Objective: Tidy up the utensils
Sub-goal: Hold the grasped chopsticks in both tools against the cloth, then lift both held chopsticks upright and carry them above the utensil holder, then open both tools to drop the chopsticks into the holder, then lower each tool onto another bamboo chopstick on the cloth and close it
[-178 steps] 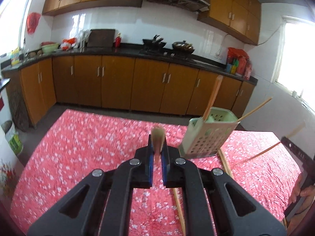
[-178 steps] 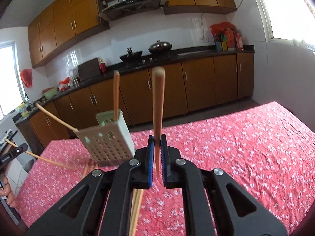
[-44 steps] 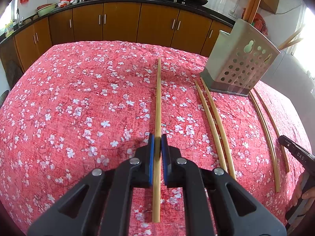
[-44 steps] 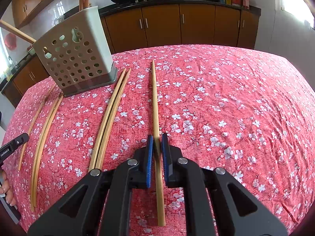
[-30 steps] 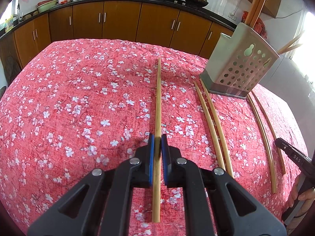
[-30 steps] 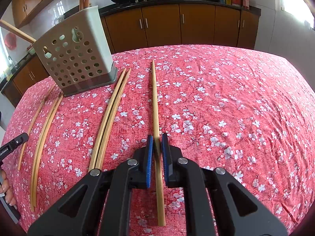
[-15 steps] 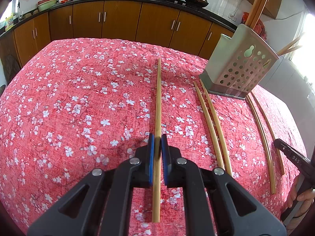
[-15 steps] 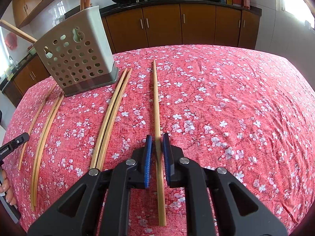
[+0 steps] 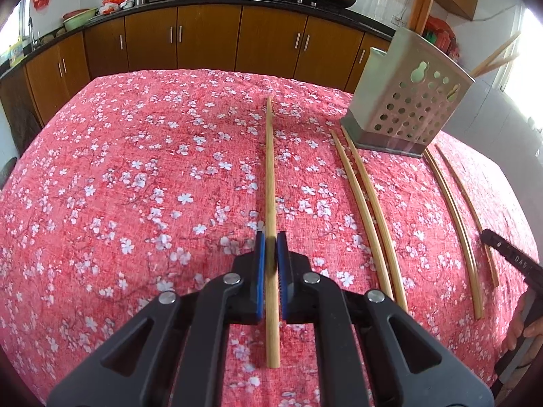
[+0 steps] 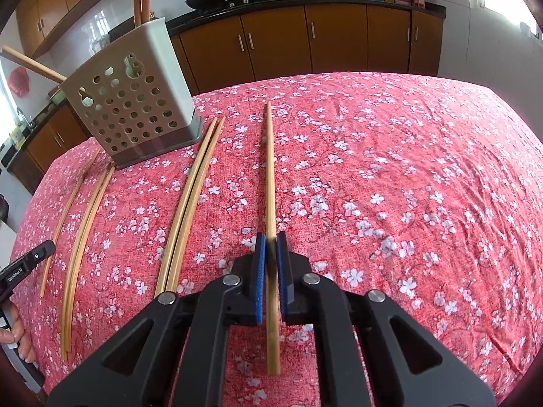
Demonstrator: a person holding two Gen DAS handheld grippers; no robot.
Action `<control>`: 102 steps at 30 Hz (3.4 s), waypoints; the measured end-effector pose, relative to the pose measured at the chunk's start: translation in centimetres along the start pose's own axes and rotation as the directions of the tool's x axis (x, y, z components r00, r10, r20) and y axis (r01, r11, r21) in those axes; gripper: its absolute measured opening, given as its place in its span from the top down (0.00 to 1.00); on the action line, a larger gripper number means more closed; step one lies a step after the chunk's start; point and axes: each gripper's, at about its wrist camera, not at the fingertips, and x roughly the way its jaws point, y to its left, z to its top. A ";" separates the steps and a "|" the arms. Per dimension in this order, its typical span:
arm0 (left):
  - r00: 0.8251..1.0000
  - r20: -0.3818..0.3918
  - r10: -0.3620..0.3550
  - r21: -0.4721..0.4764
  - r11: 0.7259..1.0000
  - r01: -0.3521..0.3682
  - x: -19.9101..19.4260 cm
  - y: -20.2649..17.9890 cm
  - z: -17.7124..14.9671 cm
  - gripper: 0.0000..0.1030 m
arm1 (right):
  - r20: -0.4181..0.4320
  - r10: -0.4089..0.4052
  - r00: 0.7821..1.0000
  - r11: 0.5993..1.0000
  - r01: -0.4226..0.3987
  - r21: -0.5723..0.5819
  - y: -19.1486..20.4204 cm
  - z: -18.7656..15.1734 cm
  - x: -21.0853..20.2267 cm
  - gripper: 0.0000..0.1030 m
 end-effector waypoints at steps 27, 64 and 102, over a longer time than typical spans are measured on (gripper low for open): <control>0.938 0.342 -0.055 0.020 0.999 0.051 -11.7 -1.1 6.7 0.93 | 0.356 0.067 0.932 0.997 -0.076 0.010 -0.2 5.1 -9.9 0.93; 0.778 0.606 -0.166 0.136 0.985 0.105 -14.1 -10.4 17.8 0.93 | 0.693 0.145 0.707 0.989 -0.121 -0.083 9.4 15.6 -10.8 0.93; 0.988 0.136 -0.069 0.011 0.998 0.069 -4.6 -2.7 2.1 0.72 | -0.062 0.085 0.995 0.988 -0.092 -0.122 5.0 0.5 0.9 0.74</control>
